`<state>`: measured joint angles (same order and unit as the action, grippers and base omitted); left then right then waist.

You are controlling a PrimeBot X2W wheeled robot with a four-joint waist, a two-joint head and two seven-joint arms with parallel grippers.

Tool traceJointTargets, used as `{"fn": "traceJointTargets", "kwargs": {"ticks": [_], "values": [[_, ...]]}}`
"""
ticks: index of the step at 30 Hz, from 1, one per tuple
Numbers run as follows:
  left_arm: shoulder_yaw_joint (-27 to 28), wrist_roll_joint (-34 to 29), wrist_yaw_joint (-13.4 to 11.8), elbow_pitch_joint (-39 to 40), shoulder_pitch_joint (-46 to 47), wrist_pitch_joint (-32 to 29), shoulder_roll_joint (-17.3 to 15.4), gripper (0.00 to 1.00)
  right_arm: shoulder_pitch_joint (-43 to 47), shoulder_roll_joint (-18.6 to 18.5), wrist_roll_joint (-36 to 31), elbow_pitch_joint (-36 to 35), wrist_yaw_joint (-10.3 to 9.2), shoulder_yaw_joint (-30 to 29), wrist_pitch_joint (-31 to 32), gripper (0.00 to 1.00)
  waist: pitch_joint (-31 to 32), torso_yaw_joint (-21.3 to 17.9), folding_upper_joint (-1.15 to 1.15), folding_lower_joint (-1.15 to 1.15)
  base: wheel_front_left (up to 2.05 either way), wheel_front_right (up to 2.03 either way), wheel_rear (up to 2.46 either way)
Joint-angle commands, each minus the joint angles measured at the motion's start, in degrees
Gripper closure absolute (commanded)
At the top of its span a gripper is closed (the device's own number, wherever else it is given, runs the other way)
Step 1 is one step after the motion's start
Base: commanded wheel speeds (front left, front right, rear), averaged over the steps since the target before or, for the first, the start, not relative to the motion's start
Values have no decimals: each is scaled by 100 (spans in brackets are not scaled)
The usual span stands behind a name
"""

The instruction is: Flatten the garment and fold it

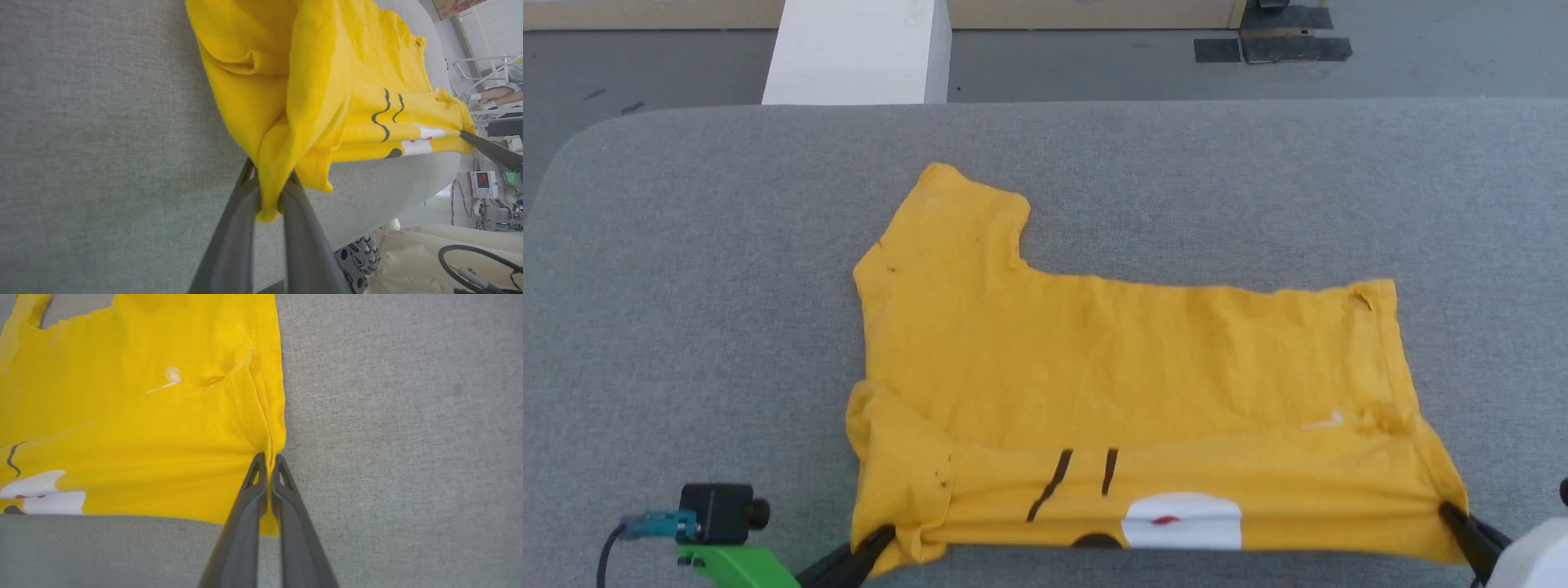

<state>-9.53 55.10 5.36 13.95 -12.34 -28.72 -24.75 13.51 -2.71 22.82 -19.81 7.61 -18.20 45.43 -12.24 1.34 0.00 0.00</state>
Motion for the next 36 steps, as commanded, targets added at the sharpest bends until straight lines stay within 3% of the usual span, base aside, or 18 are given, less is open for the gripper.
{"fn": "traceJointTargets", "kwargs": {"ticks": [1,7,12,13,14,15,16,18,24,28,32,36], "values": [[86,39,-62,67,-148,-10,-78,100,127,-17,66,-65,-12,-65,36,100,26,-9,0,0,0,0,0],[-20,149,-167,47,-408,-86,27,100,338,-17,145,62,-12,16,-35,100,73,8,0,0,0,0,0],[-198,83,-189,-579,-102,-57,226,99,224,-17,96,490,-12,236,-254,100,81,62,0,0,0,0,0],[-225,71,-189,-694,-22,-47,266,83,191,-17,74,568,-12,262,-299,87,79,71,0,0,0,0,0],[-261,25,-184,-818,74,-33,290,61,142,-17,48,651,-12,292,-351,60,77,79,0,0,0,0,0],[-290,-2,-177,-900,137,-28,306,55,106,-17,30,704,-12,309,-388,51,76,84,0,0,0,0,0],[-319,-11,-168,-977,202,-31,328,36,70,-17,9,752,-12,332,-422,0,75,89,0,0,0,0,0],[-334,11,-151,-1054,276,-45,346,0,22,-17,26,793,-12,350,-455,0,72,93,0,0,0,0,0],[-215,19,-116,-968,207,31,214,0,27,-17,66,543,-12,197,-449,0,72,87,0,0,0,0,0],[102,-74,-168,-612,47,391,111,0,25,-17,47,94,-12,-44,-658,0,90,93,0,0,0,0,0],[594,-500,-392,-209,67,1258,174,0,-131,-17,-158,-276,-12,-98,-1300,0,99,126,0,0,0,0,0],[887,-1165,-585,-25,329,2520,503,0,-330,-17,-608,-418,-12,108,-2340,0,86,169,0,0,0,0,0]]}}
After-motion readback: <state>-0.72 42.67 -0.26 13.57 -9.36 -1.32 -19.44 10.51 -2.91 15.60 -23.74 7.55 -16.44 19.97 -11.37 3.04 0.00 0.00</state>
